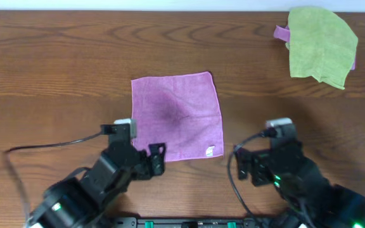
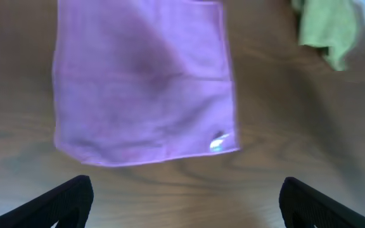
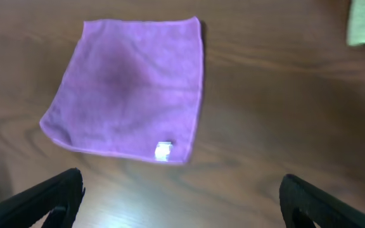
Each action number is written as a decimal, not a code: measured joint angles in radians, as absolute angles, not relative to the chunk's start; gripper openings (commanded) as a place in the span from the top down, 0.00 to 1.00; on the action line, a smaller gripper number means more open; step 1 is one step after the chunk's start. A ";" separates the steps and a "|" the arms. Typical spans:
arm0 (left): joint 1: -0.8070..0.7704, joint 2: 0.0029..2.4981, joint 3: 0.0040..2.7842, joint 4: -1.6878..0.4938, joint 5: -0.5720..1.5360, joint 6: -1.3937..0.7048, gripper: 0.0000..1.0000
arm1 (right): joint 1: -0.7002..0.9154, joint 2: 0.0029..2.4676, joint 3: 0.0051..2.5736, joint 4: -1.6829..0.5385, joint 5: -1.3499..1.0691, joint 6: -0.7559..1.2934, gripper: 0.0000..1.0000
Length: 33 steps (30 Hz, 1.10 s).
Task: Fold the cloth
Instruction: 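Release the cloth and retract both grippers toward the near edge, then move both grippers to the purple cloth's bottom left and right corners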
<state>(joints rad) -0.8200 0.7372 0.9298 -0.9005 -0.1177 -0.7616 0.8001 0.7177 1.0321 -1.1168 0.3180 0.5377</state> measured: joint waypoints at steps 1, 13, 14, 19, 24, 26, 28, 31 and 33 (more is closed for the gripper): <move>-0.864 0.737 0.972 -0.949 -0.157 -0.762 0.04 | 0.810 0.700 1.051 -1.160 0.323 0.542 0.01; -1.588 0.719 1.049 -1.398 -0.701 -1.182 0.05 | 0.838 0.260 1.057 -1.320 0.342 0.647 0.01; -1.648 0.719 1.049 -1.480 -0.751 -1.274 0.05 | 0.819 0.260 1.024 -1.311 0.342 0.647 0.01; -1.718 0.716 0.995 -1.610 -0.915 -1.575 0.05 | 0.768 0.289 0.820 -1.129 0.323 0.636 0.01; -1.673 0.718 0.865 -1.611 -0.996 -1.795 0.05 | 0.767 0.305 0.777 -1.071 0.328 0.619 0.01; -1.629 0.718 0.823 -1.612 -1.010 -1.851 0.05 | 0.767 0.317 0.769 -1.051 0.337 0.616 0.01; -1.582 0.718 0.801 -1.611 -1.021 -1.875 0.05 | 0.767 0.343 0.751 -1.028 0.340 0.614 0.01; -1.521 0.718 0.791 -1.610 -1.030 -1.863 0.04 | 0.767 0.415 0.728 -0.981 0.341 0.596 0.01; -1.481 0.718 0.791 -1.600 -1.041 -1.808 0.04 | 0.767 0.481 0.724 -0.930 0.341 0.568 0.01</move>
